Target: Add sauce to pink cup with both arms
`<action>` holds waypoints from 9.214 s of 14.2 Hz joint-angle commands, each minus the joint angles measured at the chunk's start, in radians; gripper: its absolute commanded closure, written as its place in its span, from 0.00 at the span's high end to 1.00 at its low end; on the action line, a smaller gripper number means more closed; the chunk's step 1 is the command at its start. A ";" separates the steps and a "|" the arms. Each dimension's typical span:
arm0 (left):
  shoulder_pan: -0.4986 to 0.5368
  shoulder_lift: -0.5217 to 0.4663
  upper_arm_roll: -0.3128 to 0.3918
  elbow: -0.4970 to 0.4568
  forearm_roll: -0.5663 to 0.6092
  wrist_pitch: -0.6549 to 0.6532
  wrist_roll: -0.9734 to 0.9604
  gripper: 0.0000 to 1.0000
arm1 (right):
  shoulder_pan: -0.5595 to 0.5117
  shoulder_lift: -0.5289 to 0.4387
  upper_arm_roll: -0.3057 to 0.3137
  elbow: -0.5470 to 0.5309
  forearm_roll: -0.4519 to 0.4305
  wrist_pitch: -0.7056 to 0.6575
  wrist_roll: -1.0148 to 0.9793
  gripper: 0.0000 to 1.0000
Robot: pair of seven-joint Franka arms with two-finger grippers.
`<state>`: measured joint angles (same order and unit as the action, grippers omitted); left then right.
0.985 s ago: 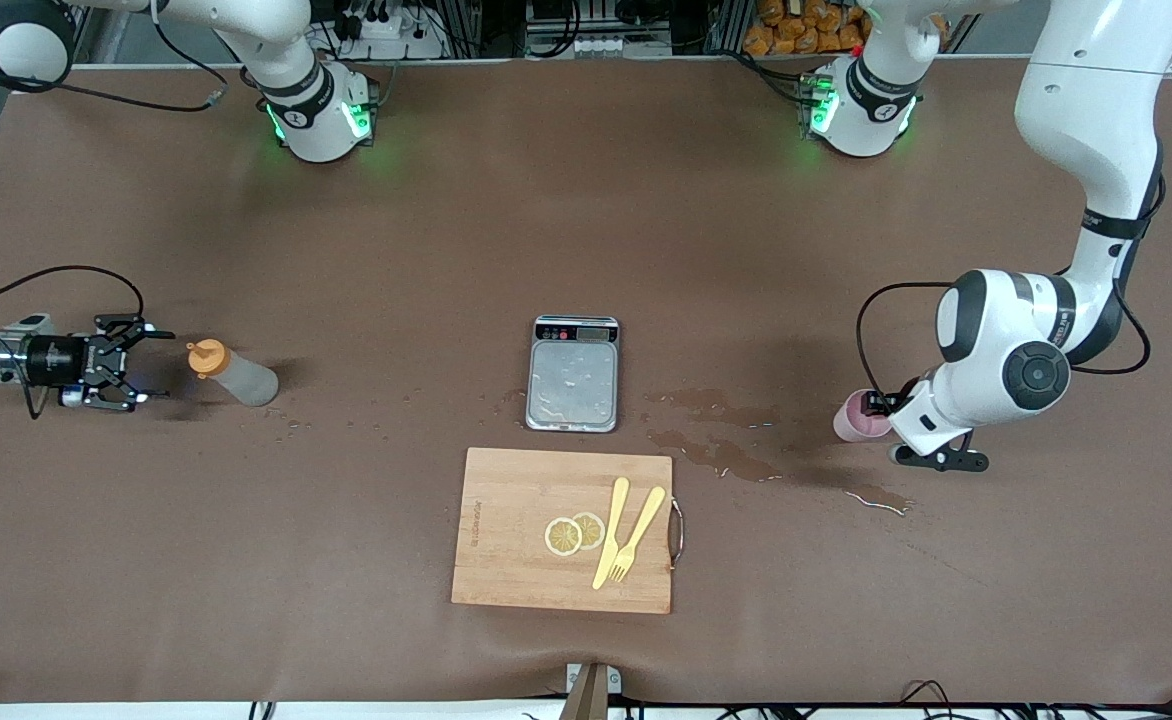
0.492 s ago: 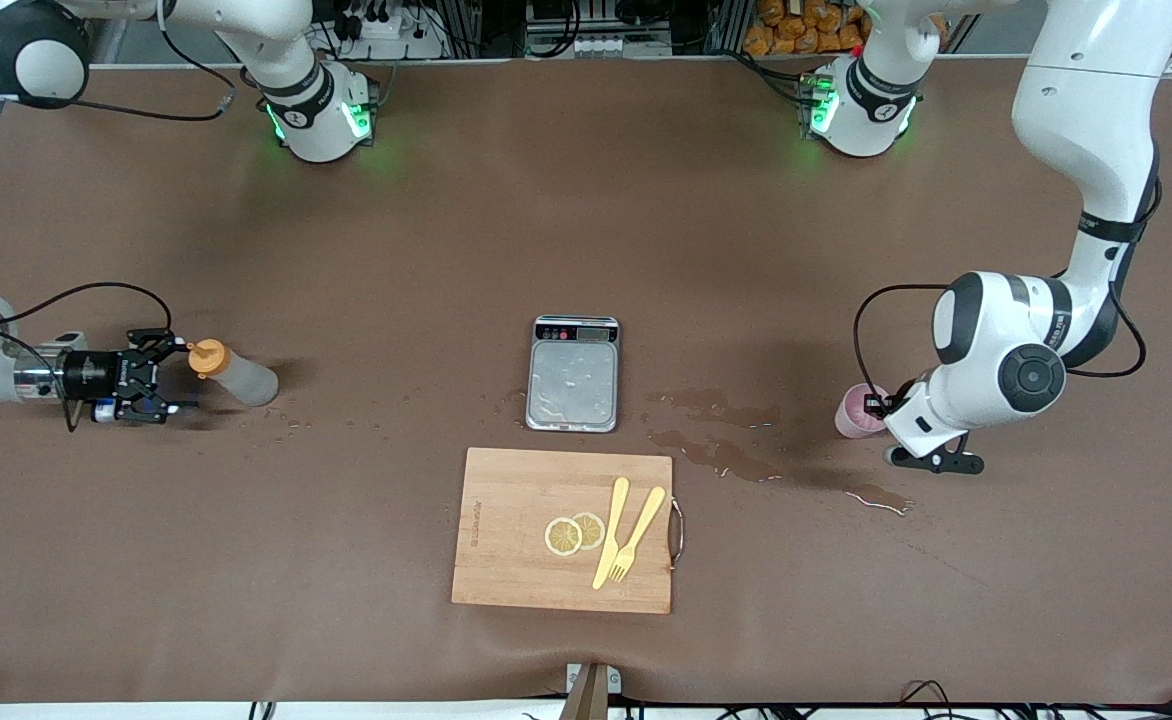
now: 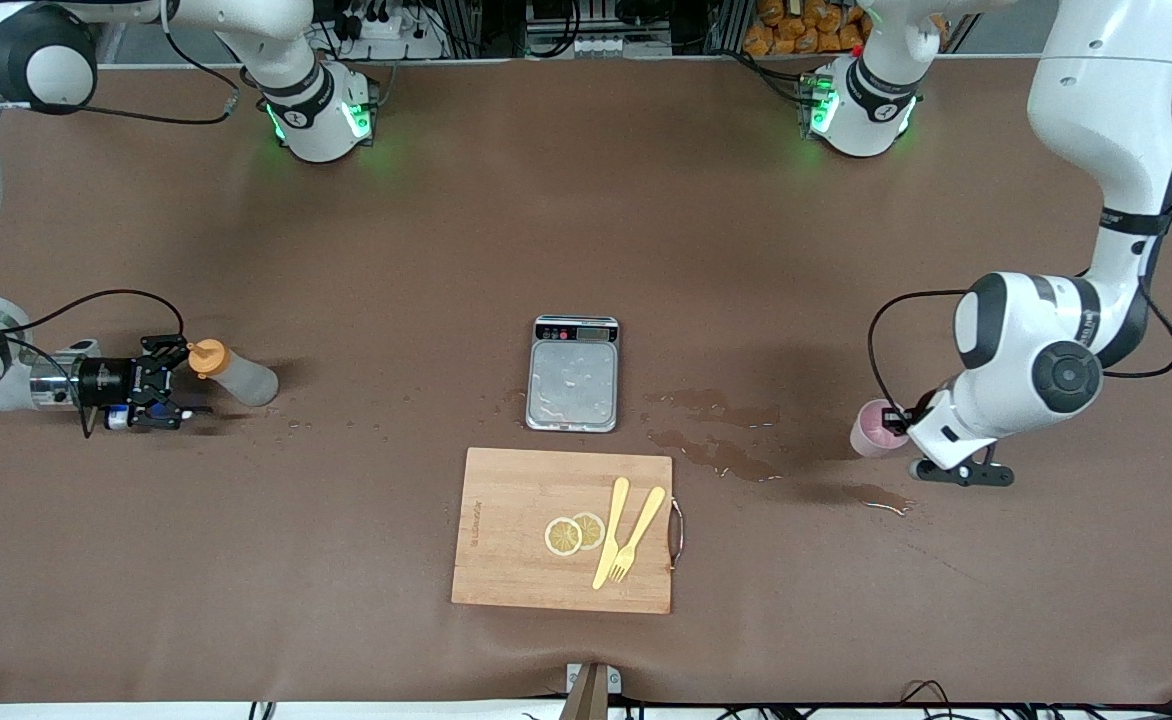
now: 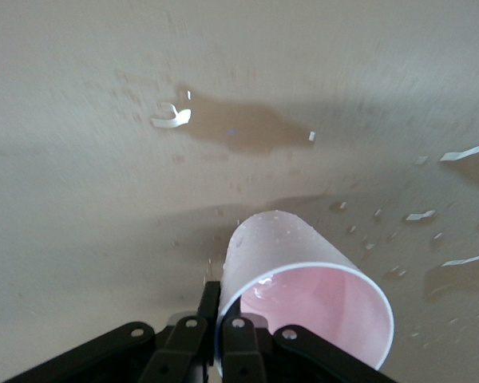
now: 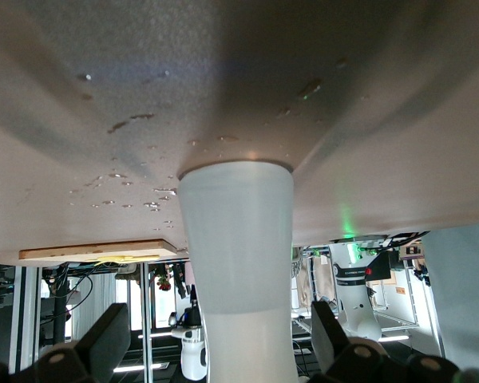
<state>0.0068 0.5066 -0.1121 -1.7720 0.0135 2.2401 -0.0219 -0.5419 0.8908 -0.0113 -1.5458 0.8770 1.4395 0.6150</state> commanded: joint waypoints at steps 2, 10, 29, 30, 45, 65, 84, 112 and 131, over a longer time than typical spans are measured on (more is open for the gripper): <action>-0.010 -0.045 -0.020 0.049 -0.130 -0.020 -0.027 0.00 | 0.017 0.019 -0.002 0.009 0.019 -0.002 -0.021 1.00; -0.074 -0.057 -0.241 0.097 -0.133 -0.068 -0.332 0.00 | 0.039 0.019 -0.001 -0.013 0.030 -0.008 -0.021 0.99; -0.488 0.187 -0.208 0.275 0.031 0.090 -0.940 0.00 | 0.106 -0.068 -0.021 -0.002 0.014 -0.001 0.086 0.39; -0.488 0.187 -0.208 0.270 0.032 0.090 -0.940 0.00 | 0.132 -0.075 -0.042 0.006 0.014 0.002 0.107 0.39; -0.510 0.171 -0.202 0.246 0.034 0.058 -0.954 1.00 | 0.632 -0.157 -0.507 0.150 -0.021 -0.030 0.299 0.39; -0.252 -0.207 -0.204 0.246 0.088 -0.545 -0.543 1.00 | 1.128 -0.162 -0.812 0.219 -0.084 -0.042 0.791 0.39; -0.176 -0.491 0.071 0.263 -0.004 -0.789 -0.089 1.00 | 1.418 -0.142 -0.812 0.294 -0.280 0.024 1.244 0.36; -0.157 -0.501 0.091 0.264 -0.005 -0.749 -0.029 1.00 | 1.600 -0.036 -0.687 0.391 -0.595 0.010 1.609 0.31; -0.159 -0.501 0.071 0.257 0.032 -0.738 -0.029 1.00 | 1.493 -0.093 -0.676 0.389 -0.457 0.006 1.458 0.16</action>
<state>-0.1574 0.0143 -0.0365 -1.5038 0.0213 1.4946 -0.0715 1.0067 0.8383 -0.6956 -1.1661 0.3685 1.4678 2.1242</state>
